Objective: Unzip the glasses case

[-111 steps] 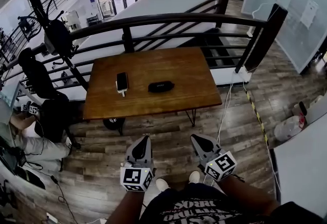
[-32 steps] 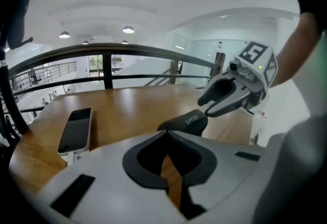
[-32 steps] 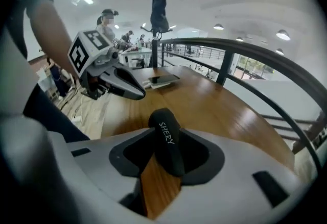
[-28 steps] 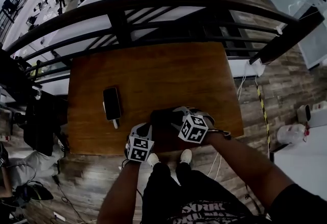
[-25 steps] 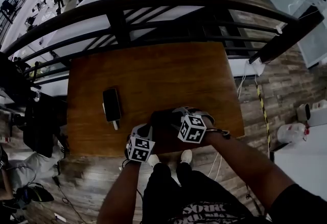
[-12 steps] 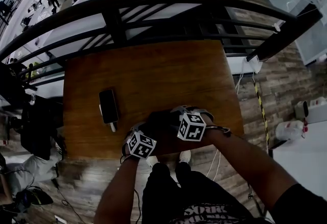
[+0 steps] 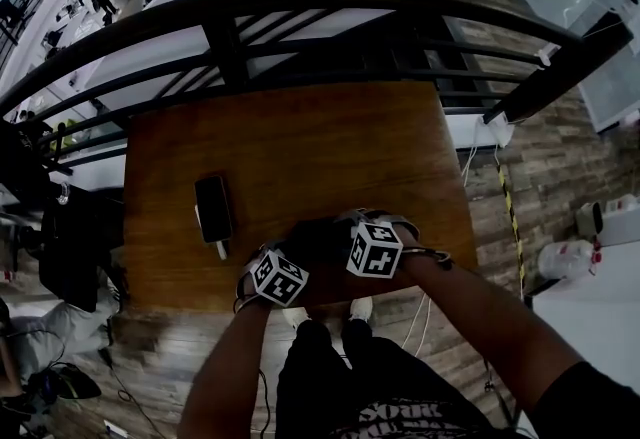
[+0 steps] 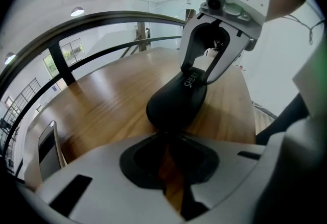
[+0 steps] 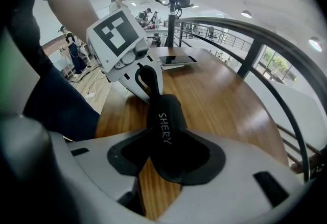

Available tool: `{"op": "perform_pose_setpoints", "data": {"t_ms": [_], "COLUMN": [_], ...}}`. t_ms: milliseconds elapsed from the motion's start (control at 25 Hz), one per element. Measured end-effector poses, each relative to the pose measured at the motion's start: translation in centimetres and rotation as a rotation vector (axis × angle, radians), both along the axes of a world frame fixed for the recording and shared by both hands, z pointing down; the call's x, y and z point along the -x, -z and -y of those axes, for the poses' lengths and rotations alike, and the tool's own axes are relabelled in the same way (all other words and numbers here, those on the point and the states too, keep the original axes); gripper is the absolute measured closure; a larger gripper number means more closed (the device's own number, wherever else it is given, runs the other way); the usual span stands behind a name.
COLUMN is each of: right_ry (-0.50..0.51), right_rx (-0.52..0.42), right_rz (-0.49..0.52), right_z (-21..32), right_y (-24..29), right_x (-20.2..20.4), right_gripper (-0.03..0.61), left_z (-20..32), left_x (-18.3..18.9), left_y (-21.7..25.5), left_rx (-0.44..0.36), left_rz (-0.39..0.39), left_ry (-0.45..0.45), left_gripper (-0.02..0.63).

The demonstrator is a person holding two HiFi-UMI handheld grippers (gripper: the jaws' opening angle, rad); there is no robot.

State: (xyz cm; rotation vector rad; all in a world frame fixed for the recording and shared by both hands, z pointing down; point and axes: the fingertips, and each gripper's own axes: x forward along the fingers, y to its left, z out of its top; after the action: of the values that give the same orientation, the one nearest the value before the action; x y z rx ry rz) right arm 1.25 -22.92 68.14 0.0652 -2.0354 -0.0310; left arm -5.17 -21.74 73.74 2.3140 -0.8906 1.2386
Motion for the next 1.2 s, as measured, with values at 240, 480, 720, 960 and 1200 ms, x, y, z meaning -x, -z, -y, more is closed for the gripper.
{"op": "perform_pose_setpoints", "data": {"t_ms": [240, 480, 720, 960, 1200], "right_ry": [-0.003, -0.029, -0.033, -0.045, -0.056], "right_rx": [-0.004, 0.025, 0.035, 0.051, 0.055], "right_rz": [0.004, 0.008, 0.011, 0.020, 0.035], "right_z": [-0.1, 0.2, 0.1, 0.1, 0.1], "right_y": [-0.1, 0.0, 0.0, 0.2, 0.1], "right_x": [0.0, 0.1, 0.0, 0.0, 0.1], "right_gripper": [0.423, 0.422, 0.420, 0.419, 0.419], "left_z": [-0.3, -1.0, -2.2, -2.9, -3.0], "left_x": [0.2, 0.0, -1.2, -3.2, -4.8], "left_y": [-0.1, 0.3, 0.6, 0.9, 0.9], "left_rx": [0.042, 0.075, 0.088, 0.109, 0.116], "left_rz": [0.030, 0.020, -0.029, -0.065, -0.077], "left_ry": [0.045, 0.094, 0.133, 0.181, 0.224], "left_gripper": [0.606, 0.609, 0.609, 0.609, 0.609]}}
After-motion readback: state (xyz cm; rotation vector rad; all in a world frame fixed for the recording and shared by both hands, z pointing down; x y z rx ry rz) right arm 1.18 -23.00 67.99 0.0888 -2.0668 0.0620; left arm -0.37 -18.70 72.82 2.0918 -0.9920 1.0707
